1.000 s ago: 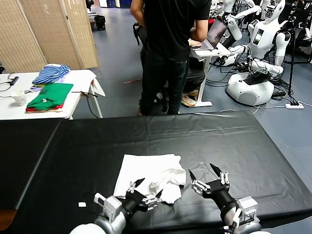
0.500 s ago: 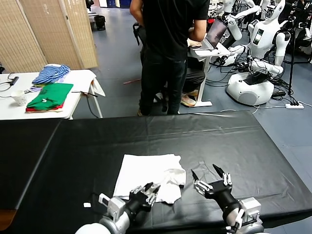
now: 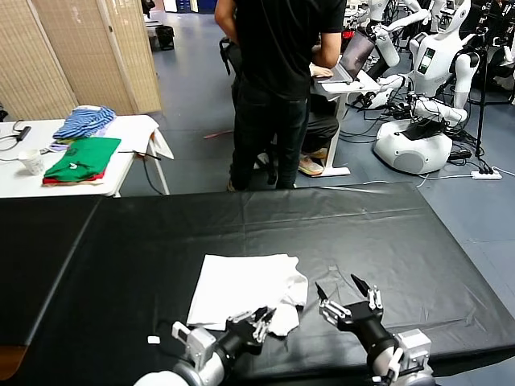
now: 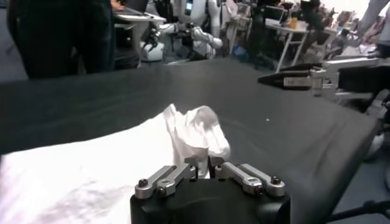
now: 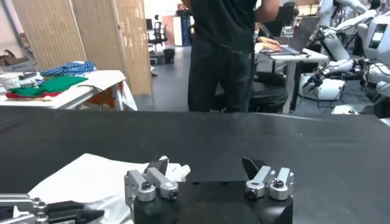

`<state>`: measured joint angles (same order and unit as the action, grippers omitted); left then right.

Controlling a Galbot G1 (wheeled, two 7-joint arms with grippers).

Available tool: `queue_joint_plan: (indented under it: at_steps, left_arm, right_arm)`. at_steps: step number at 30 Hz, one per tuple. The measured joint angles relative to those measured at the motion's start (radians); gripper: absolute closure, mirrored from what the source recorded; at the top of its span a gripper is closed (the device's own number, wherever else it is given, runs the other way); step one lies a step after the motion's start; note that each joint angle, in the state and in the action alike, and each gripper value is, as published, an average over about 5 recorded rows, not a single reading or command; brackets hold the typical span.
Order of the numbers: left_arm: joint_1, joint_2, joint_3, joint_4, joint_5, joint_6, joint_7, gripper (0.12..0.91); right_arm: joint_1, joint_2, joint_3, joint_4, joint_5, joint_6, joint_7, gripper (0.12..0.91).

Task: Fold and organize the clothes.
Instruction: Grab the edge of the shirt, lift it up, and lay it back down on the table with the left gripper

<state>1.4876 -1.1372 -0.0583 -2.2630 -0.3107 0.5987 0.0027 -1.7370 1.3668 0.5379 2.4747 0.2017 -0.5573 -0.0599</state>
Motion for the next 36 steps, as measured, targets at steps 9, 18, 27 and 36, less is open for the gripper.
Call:
queue_joint_plan:
  at_steps: [9, 18, 27, 36]
  left_arm:
    - [-0.006, -0.019, 0.059, 0.022, 0.037, -0.026, 0.016, 0.288]
    - [0.0, -0.002, 0.045, -0.016, -0.03, -0.129, 0.028, 0.124]
    - [0.048, 0.028, -0.059, -0.096, 0.102, -0.071, 0.002, 0.123]
    - [0.053, 0.011, -0.186, -0.074, 0.185, -0.041, -0.064, 0.123]
  right_arm:
    - [0.004, 0.004, -0.004, -0.008, -0.003, -0.005, 0.0, 0.118]
    - [0.025, 0.001, 0.002, -0.007, 0.051, -0.045, 0.036, 0.118]
    - [0.085, -0.009, 0.017, -0.027, 0.279, -0.129, 0.114, 0.118]
    - [0.166, -0.009, -0.047, -0.108, 0.367, -0.138, 0.151, 0.118]
